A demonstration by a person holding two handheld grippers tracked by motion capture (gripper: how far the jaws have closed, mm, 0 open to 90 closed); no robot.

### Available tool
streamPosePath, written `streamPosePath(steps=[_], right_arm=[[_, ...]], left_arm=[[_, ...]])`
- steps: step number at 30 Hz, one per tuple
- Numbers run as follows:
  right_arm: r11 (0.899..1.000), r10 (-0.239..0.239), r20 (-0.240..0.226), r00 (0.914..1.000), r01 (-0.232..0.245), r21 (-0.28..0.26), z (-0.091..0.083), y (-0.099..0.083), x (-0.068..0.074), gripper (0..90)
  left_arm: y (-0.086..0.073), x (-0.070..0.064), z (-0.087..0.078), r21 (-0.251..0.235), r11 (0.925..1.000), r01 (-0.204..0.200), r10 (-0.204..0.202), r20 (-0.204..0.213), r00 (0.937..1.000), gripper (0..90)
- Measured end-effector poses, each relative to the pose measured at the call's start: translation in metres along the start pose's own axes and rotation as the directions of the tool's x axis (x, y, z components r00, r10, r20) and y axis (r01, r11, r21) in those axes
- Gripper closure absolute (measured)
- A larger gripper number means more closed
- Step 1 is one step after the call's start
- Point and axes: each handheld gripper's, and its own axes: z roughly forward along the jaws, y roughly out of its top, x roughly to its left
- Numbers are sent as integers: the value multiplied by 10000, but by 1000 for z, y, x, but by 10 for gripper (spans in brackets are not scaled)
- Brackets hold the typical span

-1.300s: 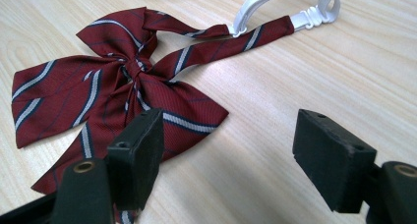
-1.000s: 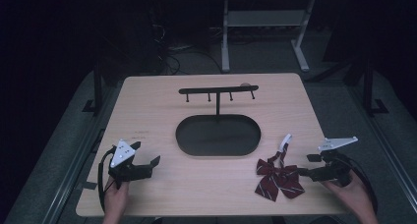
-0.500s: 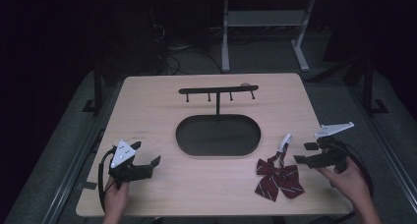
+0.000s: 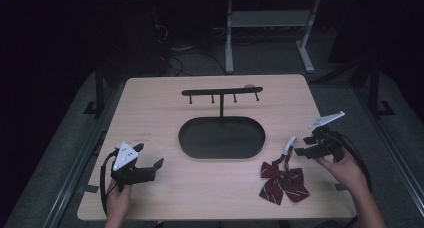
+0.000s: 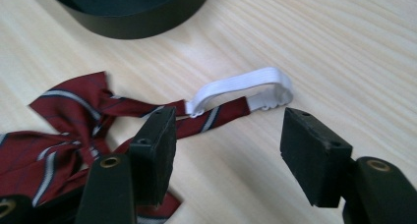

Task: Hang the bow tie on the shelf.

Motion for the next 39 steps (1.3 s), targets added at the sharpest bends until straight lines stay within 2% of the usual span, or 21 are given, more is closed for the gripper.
streamPosePath(steps=[8,12,21,26,33,39], right_arm=[[9985,-53,153,9999,44,554,15,14,-14,439],[9961,89,168,9998,-103,872,25,17,-22,480],[9927,49,211,9998,-74,1202,41,27,-27,586],[9896,17,424,9991,-78,1434,50,30,-29,632],[9901,226,486,9986,-291,1374,57,31,-31,664],[9919,-3,420,9991,-50,1269,61,36,-28,646]], left_arm=[[0,0,0,-7,10000,-10,9,-14,10000,130],[0,0,0,10,10000,-21,21,-5,10000,130],[1,0,0,82,9999,-76,76,8,10000,130],[1,0,0,89,9999,-59,59,12,10000,129],[1,0,1,98,9999,-46,46,26,10000,130],[1,-1,1,54,10000,-8,8,39,10000,130]])
